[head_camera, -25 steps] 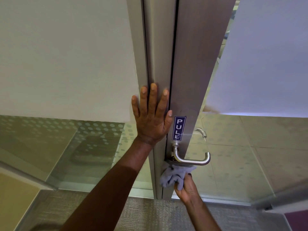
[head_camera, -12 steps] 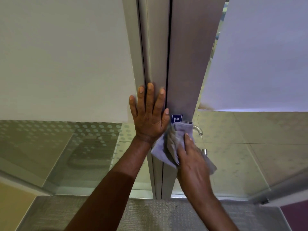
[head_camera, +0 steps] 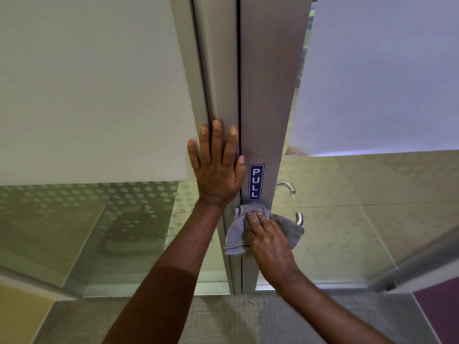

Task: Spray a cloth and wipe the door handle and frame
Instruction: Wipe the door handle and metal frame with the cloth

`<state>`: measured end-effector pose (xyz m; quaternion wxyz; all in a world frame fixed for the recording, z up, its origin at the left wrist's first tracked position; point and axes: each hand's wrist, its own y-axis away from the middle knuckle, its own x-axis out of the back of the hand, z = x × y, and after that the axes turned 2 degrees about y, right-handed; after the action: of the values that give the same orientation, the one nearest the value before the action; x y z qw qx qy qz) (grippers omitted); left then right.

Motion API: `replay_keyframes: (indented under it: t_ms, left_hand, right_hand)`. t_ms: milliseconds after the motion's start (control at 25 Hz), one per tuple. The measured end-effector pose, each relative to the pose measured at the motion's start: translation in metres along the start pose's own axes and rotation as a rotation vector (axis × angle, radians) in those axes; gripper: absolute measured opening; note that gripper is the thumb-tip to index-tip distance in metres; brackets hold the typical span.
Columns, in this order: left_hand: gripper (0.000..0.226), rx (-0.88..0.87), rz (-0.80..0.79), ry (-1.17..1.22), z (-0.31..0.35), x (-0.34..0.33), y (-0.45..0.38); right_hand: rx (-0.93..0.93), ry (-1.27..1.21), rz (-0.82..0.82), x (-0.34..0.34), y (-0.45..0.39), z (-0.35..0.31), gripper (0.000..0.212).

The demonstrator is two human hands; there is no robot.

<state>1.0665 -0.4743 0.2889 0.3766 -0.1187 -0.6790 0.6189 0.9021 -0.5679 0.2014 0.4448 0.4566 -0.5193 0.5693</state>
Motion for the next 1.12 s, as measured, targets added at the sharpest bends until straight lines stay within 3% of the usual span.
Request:
replay_keyframes:
  t_ms: [80,160,280,360,440,520,560,600,720,840,920,1000,1120]
  left_hand:
    - [0.071,0.001,-0.010,0.008,0.002,0.003,0.000]
    - [0.070,0.008,-0.032,0.011,0.003,0.004,-0.001]
    - [0.065,0.058,-0.069,0.016,0.007,0.008,-0.002]
    - [0.062,0.111,-0.097,0.051,0.015,0.014,-0.003]
    - [0.061,0.173,-0.128,0.079,0.029,0.026,-0.004]
    - [0.061,0.280,-0.152,0.101,0.046,0.039,-0.001]
    - [0.061,0.340,-0.153,0.114,0.056,0.048,0.004]
    - [0.061,0.390,-0.158,0.153,0.067,0.057,0.012]
    - [0.059,0.583,-0.261,0.430,0.101,0.076,0.051]
    - [0.080,1.098,-0.463,0.920,0.133,0.101,0.071]
    - [0.081,1.445,-0.689,1.273,0.145,0.121,0.073]
    - [0.061,1.549,-0.824,1.446,0.150,0.135,0.079]
    - [0.057,1.586,-0.723,1.513,0.157,0.141,0.093]
  right_hand:
    - [0.049,-0.123,0.006,0.023,0.004,0.011,0.045]
    - [0.008,-0.430,-0.123,0.053,0.012,0.025,0.042]
    - [-0.363,-1.288,-0.227,0.080,0.037,0.038,0.033]
    - [-0.575,-1.849,-0.172,0.086,0.050,0.039,0.027]
    - [-0.791,-2.242,-0.126,0.084,0.062,0.038,0.024]
    - [-0.965,-2.469,-0.079,0.084,0.074,0.040,0.022]
    - [-0.919,-2.577,-0.088,0.086,0.080,0.043,0.009]
    - [-0.840,-2.676,-0.087,0.089,0.085,0.044,0.017]
    - [-0.694,-2.823,0.009,0.089,0.098,0.053,0.059]
    - [-0.619,-2.781,0.043,0.091,0.103,0.053,0.079]
    - [-0.676,-2.671,0.014,0.092,0.105,0.054,0.079]
    - [-0.676,-2.675,-0.054,0.092,0.109,0.057,0.081]
    - [-0.732,-2.516,-0.062,0.089,0.119,0.061,0.056]
